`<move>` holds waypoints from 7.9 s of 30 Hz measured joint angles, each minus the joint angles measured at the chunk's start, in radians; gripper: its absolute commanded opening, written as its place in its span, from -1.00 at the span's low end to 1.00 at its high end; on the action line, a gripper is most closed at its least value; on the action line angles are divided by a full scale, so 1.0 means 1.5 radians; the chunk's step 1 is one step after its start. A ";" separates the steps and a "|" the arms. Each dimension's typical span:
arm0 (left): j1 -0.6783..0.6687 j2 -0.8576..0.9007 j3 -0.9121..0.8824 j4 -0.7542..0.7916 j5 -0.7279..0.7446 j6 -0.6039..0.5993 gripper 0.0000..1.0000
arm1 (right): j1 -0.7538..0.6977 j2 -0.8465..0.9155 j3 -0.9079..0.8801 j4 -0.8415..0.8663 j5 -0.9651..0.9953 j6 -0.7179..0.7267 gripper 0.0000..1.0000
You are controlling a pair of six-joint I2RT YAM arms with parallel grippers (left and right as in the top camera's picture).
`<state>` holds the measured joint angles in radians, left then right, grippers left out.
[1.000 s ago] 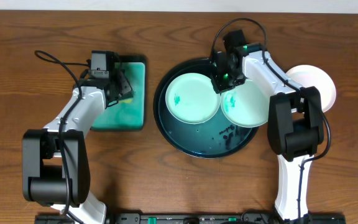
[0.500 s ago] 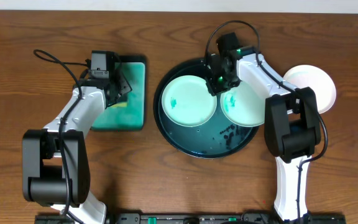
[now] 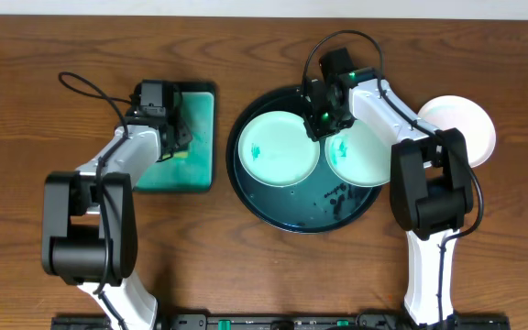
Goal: Clean dirty plates on tray and stack at the side
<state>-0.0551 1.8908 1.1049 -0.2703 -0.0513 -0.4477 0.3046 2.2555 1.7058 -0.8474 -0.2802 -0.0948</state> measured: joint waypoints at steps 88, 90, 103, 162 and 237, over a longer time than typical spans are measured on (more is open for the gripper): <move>-0.325 0.006 0.010 0.053 -0.143 -0.129 -0.86 | 0.000 -0.018 -0.037 0.060 0.004 0.058 -0.98; -0.322 -0.019 0.006 0.061 -0.151 -0.123 -0.86 | 0.000 -0.018 -0.037 0.060 0.004 0.058 -0.98; -0.313 -0.076 0.005 0.101 0.027 -0.189 -0.85 | 0.000 -0.018 -0.037 0.060 0.003 0.058 -0.97; -0.273 0.044 0.008 0.212 0.075 0.049 -0.86 | 0.002 -0.018 -0.038 0.069 0.004 0.073 -0.98; -0.047 -0.232 0.003 -0.142 -0.197 0.036 -0.86 | 0.284 -0.238 -0.043 0.258 0.893 -0.490 -0.98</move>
<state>-0.1261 1.5429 1.1091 -0.4835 -0.3466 -0.3935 0.7300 1.8980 1.6405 -0.4606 1.0595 -0.8303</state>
